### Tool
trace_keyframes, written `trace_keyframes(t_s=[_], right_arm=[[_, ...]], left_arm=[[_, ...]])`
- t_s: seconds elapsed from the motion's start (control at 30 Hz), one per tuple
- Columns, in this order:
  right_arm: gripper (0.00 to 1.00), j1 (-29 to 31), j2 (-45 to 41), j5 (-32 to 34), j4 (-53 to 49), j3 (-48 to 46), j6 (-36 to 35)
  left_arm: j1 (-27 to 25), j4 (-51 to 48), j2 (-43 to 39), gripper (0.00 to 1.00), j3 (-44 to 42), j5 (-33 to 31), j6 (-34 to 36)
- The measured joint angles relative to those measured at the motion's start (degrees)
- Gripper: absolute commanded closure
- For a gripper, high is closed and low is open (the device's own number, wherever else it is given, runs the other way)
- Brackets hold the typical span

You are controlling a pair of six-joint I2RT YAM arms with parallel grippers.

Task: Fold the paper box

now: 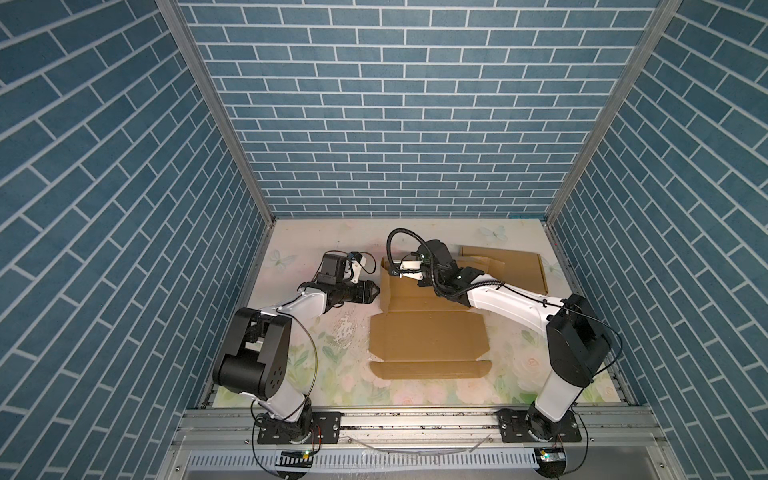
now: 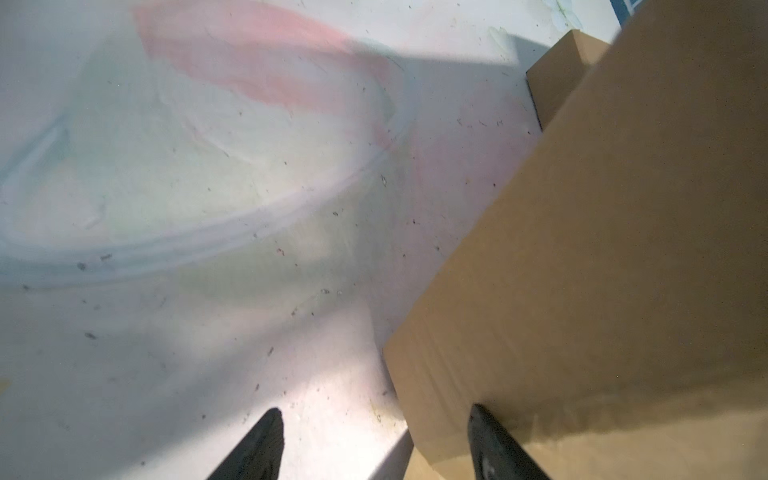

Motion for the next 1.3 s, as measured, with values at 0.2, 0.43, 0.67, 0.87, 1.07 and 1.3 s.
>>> trace_keyframes(t_s=[0.2,0.43,0.67,0.87,1.07,1.3], right_arm=[[1.00,0.0,0.0,0.0,0.0,0.0,0.0],[1.00,0.0,0.0,0.2,-0.6,0.0,0.0],[1.00,0.0,0.0,0.2,-1.2,0.0,0.0],[1.00,0.0,0.0,0.1,-1.6,0.0,0.0],[1.00,0.0,0.0,0.1,-1.4,0.0,-0.2],[1.00,0.2,-0.5,0.8,4.2,-3.6,-2.8]], left_arm=[[-1.0,1.2,-0.5,0.31,-0.3,0.0,-1.0],[-2.7,1.9,0.0,0.34,0.3,0.0,-1.6],[-2.9,1.4,0.0,0.34,0.3,0.4,-1.3],[-2.9,0.2,-0.5,0.33,0.3,2.4,-1.0],[-2.9,-3.4,-1.3,0.34,1.5,3.8,0.3],[-2.9,-3.2,-1.3,0.34,1.7,4.0,0.0]])
